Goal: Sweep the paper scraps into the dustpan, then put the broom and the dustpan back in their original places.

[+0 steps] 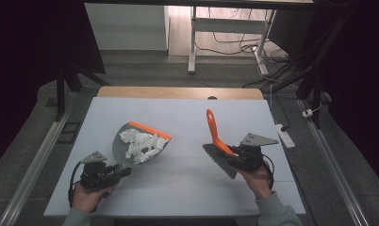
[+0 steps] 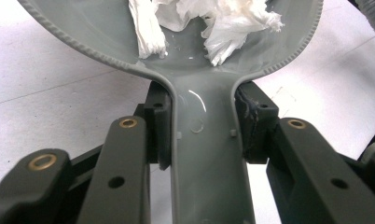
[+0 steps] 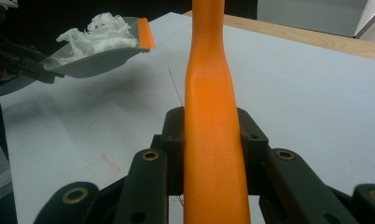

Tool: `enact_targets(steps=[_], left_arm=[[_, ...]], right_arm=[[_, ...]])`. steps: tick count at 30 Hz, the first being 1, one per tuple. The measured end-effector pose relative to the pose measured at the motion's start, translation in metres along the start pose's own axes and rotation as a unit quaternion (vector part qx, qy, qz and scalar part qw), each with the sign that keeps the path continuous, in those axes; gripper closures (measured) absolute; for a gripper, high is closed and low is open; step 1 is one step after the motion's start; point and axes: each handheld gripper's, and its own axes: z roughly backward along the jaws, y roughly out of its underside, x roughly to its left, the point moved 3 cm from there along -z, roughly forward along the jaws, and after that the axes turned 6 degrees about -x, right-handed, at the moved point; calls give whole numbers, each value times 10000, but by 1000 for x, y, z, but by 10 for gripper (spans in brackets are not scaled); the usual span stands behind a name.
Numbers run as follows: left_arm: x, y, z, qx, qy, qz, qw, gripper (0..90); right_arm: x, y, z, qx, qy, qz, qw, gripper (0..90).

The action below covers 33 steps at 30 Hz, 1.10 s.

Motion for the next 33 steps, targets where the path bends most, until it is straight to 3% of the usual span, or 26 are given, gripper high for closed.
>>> enact_targets(steps=[20, 33], left_arm=[[14, 3, 4, -185, -355, 342, 9986, 613], [19, 9, -4, -122, -773, 611, 9951, 613]], right_arm=[[-1, 6, -7, 259, -98, -49, 9996, 701], [2, 10, -12, 401, -169, -129, 9990, 701]])
